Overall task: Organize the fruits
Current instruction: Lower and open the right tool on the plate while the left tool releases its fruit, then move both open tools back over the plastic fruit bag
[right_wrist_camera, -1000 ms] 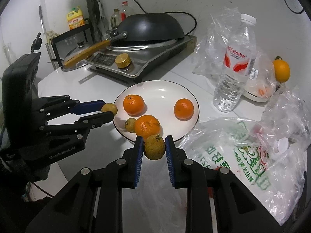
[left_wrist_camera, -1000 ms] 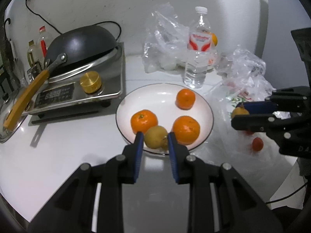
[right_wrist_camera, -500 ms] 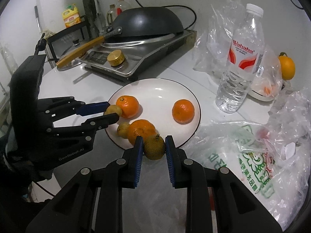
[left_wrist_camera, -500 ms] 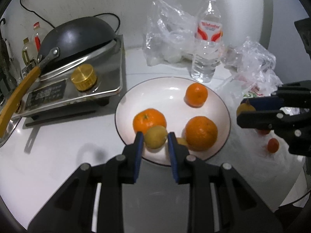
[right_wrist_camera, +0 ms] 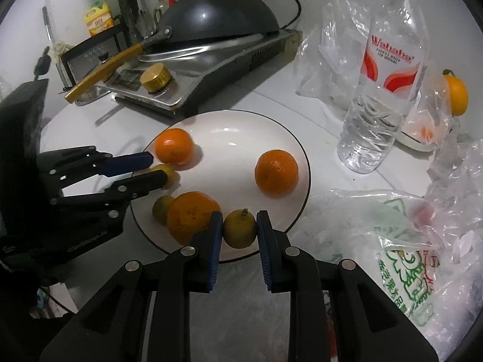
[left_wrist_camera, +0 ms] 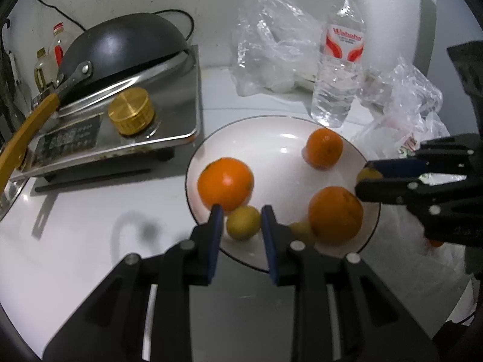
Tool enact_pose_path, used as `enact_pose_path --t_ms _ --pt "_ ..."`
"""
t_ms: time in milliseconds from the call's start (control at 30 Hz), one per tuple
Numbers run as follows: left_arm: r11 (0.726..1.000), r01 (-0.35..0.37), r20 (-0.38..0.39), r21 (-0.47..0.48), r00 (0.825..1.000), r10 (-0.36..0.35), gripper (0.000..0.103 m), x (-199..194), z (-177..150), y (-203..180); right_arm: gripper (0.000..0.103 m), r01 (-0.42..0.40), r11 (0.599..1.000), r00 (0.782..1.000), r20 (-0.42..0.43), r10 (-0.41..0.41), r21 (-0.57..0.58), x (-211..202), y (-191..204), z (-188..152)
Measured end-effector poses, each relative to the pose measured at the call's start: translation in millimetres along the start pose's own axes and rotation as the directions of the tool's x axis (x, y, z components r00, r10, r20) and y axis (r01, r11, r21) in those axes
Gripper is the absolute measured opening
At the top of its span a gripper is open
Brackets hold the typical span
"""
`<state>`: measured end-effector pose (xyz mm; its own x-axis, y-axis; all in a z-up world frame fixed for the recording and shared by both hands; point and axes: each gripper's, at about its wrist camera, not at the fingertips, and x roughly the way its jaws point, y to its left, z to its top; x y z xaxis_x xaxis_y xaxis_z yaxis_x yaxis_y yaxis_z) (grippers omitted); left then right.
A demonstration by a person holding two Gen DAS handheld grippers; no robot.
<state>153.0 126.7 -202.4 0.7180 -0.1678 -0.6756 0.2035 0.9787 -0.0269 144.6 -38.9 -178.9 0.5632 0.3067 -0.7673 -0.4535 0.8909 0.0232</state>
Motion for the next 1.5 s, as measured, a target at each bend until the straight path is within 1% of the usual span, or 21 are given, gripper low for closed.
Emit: enact_pose_path --t_ms 167,300,600,867,1333,1367,1433,1467,1500 --pt "1.0 0.002 0.009 -0.014 1.0 -0.001 0.028 -5 0 4 0.025 0.005 1.0 1.0 -0.001 -0.005 0.009 1 -2 2" --pt "1.0 0.005 0.024 -0.017 1.0 -0.005 0.028 -12 -1 4 0.034 0.019 1.0 1.0 0.004 -0.019 0.016 -2 -1 3" --pt "1.0 0.009 0.06 -0.008 0.998 -0.008 0.029 -37 -2 -5 0.034 0.03 1.0 0.999 0.038 -0.031 0.009 -29 7 -4" --pt "1.0 0.025 0.096 0.011 0.995 -0.026 0.03 -58 -3 -22 0.034 0.053 0.998 0.996 0.067 -0.054 0.026 -54 6 -18" --pt "0.997 0.047 0.123 0.059 0.991 -0.054 0.034 -79 -2 -56 0.034 0.072 0.995 0.991 0.106 -0.08 0.071 -87 -13 -45" --pt "0.997 0.049 0.124 0.063 0.991 -0.056 0.035 -80 -1 -59 0.034 0.074 0.994 0.991 0.107 -0.082 0.076 -88 -15 -46" --pt "0.996 0.052 0.13 0.068 0.99 -0.061 0.047 -83 -1 -66 0.034 0.076 0.993 0.99 0.11 -0.086 0.089 -92 -20 -51" --pt "0.996 0.057 0.135 0.068 0.989 -0.066 0.057 -85 -1 -69 0.034 0.078 0.992 0.99 0.112 -0.088 0.094 -94 -23 -53" --pt "0.996 0.061 0.137 0.069 0.988 -0.07 0.057 -86 -1 -71 0.034 0.079 0.992 0.989 0.114 -0.09 0.101 -96 -27 -56"
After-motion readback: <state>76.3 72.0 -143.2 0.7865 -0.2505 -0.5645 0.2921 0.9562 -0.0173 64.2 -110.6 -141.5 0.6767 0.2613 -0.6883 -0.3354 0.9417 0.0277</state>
